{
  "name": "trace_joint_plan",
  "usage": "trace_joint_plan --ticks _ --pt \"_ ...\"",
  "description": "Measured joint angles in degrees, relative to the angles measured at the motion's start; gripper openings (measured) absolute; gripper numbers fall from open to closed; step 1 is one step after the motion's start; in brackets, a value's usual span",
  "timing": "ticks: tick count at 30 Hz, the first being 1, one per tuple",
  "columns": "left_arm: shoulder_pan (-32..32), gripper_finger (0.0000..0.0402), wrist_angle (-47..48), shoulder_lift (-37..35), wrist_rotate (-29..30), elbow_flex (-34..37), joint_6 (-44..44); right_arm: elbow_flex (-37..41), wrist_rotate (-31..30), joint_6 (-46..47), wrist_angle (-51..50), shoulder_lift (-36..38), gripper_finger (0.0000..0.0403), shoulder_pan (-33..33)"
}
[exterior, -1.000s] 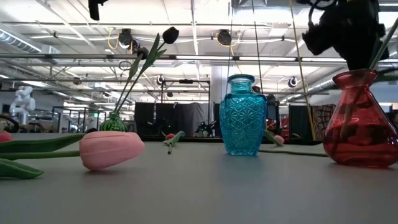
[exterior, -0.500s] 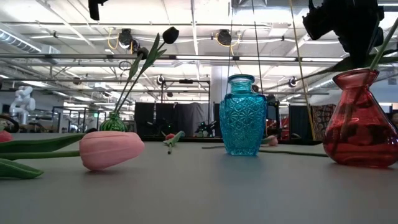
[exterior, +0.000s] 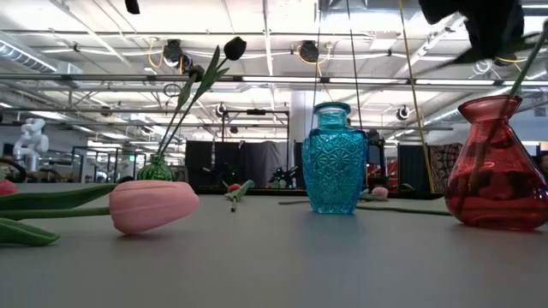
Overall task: Sort flowers into vase by color
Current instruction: Put the black tulip into the green vase
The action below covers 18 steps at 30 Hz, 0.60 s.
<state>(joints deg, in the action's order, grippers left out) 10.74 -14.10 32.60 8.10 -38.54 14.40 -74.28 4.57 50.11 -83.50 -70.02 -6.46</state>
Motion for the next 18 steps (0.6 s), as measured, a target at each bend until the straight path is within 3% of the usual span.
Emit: trace_joint_plan --ticks 9,14,18 --pt "0.0 0.0135 -4.6 0.3 0.0 -2.6 -6.4 -10.7 0.0 4.3 0.1 0.0 0.0002 0.0" --pt "0.0 0.0135 -3.9 2.5 -0.4 -10.0 -12.4 -15.1 0.0 6.6 0.9 0.0 0.0002 0.0" --pt "0.0 0.0135 3.6 5.8 -1.4 -19.0 -19.1 -17.8 -0.1 7.7 3.7 0.0 0.0002 0.0"
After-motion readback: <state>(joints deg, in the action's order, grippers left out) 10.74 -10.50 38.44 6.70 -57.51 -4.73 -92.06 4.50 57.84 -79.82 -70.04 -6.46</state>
